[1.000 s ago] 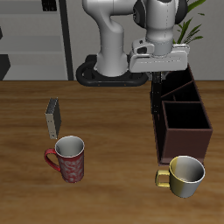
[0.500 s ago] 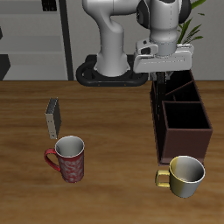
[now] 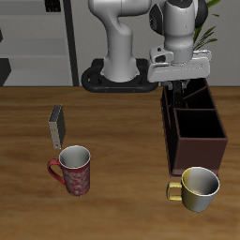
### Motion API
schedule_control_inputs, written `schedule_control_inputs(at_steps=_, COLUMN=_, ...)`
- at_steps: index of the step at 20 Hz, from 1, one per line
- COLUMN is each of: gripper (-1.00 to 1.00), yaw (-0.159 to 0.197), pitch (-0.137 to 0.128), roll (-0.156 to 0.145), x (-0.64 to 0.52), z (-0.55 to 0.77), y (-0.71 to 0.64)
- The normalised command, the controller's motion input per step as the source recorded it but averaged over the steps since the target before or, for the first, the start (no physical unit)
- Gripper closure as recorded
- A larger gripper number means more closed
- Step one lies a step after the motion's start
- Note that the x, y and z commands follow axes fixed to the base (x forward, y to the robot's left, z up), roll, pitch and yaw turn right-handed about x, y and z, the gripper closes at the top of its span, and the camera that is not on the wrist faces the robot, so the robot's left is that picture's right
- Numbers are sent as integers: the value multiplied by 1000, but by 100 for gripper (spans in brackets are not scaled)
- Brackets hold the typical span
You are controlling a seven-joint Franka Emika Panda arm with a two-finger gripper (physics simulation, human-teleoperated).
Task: Place the black book into the left desk caddy's front compartment
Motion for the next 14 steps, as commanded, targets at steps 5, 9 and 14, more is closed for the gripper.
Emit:
schedule_control_inputs(at_steps=5, gripper=100, yaw=-4, pitch=3, roll=8, x=4, z=-30, y=81)
schedule_control_inputs(at_steps=9, gripper=100, yaw=5, pitch=10, roll=10, x=-13, z=-89, y=74)
schedule_control_inputs(at_steps=14, gripper=100, yaw=0, pitch=20, roll=0, x=25, z=-154, y=-3)
